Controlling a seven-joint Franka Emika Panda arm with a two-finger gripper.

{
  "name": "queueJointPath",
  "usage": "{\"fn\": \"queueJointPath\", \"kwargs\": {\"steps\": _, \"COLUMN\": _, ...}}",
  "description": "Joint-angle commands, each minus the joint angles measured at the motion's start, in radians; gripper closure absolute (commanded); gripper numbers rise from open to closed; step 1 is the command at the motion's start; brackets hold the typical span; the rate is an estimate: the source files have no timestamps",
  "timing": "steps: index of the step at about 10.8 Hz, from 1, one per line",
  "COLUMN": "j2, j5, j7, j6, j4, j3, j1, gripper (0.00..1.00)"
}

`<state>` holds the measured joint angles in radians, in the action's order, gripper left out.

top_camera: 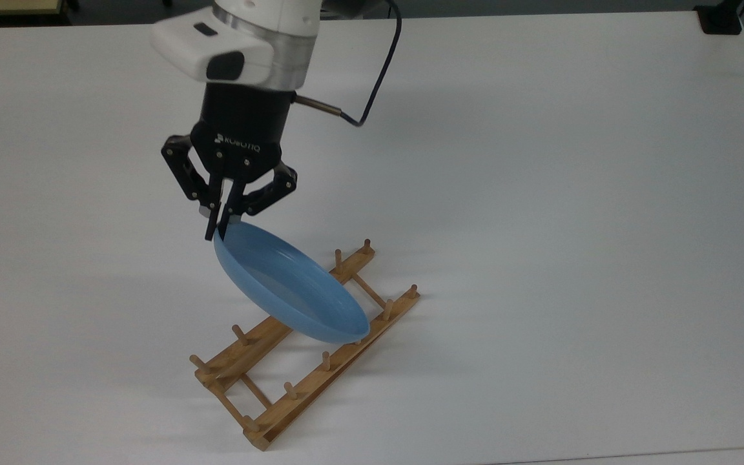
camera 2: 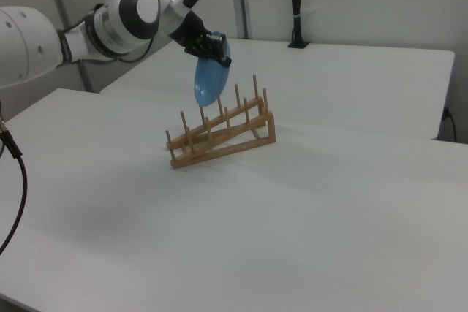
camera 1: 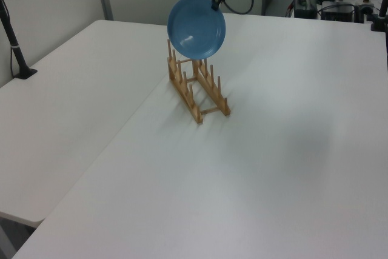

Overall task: Place plate in plate rack
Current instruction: 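Carry the upright plate over the wooden rack between the pegs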

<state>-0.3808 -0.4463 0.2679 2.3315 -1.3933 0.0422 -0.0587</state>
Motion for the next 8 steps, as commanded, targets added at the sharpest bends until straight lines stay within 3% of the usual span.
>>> {"fn": "queueJointPath", "kwargs": {"steps": 1, "j2": -0.055, "j5": -0.142, "j7": 0.101, "j6": 0.025, "j4": 0.014, "j3": 0.002, "j1": -0.016, "gripper": 1.00}}
{"fn": "queueJointPath", "kwargs": {"steps": 8, "j2": -0.081, "j5": -0.222, "j7": 0.134, "j6": 0.046, "j4": -0.001, "j3": 0.002, "j1": -0.059, "gripper": 1.00}}
